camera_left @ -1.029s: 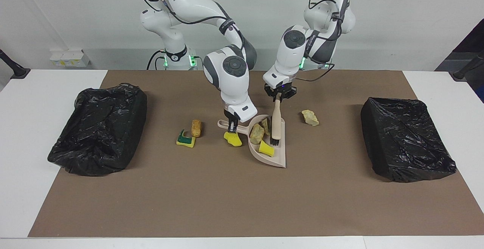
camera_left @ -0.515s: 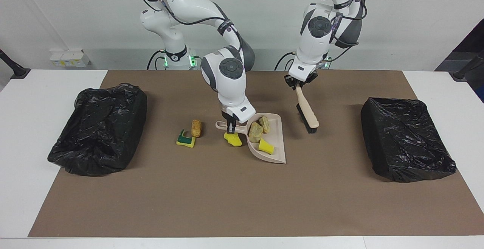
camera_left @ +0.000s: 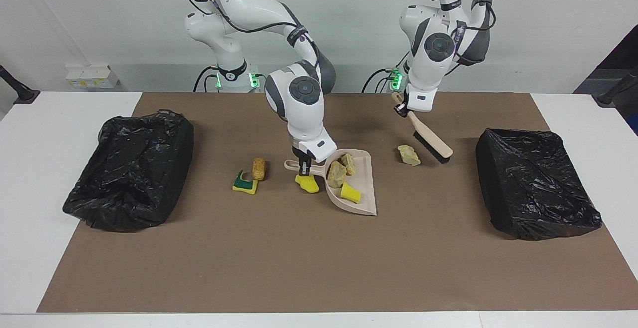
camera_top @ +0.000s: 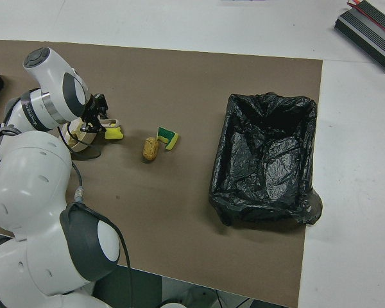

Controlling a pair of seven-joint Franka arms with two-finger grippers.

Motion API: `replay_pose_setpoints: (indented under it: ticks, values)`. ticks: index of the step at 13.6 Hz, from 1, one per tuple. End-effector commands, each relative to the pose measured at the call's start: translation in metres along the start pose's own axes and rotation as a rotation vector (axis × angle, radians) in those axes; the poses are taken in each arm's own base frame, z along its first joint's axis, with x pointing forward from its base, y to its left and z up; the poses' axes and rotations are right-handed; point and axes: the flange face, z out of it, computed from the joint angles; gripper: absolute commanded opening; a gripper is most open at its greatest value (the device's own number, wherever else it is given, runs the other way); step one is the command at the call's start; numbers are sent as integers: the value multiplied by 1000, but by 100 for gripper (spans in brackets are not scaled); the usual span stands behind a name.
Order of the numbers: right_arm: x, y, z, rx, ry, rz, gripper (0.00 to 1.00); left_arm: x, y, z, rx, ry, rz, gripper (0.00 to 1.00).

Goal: Sweep and dump trash in bin
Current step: 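Sweep the paper and sponge pieces into the dustpan with the left gripper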

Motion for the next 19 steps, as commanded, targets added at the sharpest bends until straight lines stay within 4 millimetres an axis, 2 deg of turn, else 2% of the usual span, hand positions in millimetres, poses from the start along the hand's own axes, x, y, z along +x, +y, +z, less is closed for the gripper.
replay_pose_setpoints:
  ticks: [1, 3, 5, 8, 9, 14, 17, 19]
  values:
    - [-5, -4, -1, 18, 7, -31, 0, -11, -3, 19, 10, 26, -74, 0]
    - [-5, -4, -1, 18, 8, -32, 0, -14, 2, 25, 3, 27, -93, 0]
    - [-5, -4, -1, 18, 8, -32, 0, -28, 39, 40, -38, 43, -69, 0]
    - [-4, -4, -2, 18, 7, -35, 0, -9, 88, 35, -128, 49, -65, 0]
    - [-5, -4, -1, 18, 7, -34, 0, -9, 101, 32, -144, 59, -24, 0]
    - [-2, -5, 3, 11, 13, -30, 0, -26, 127, 20, -298, 53, 173, 0]
    - [-1, -9, 8, 13, 14, -20, 0, -53, 140, 20, -312, 57, 425, 0]
    - [-10, -7, 12, 24, 8, -14, 0, -66, 146, 17, -319, 48, 462, 0]
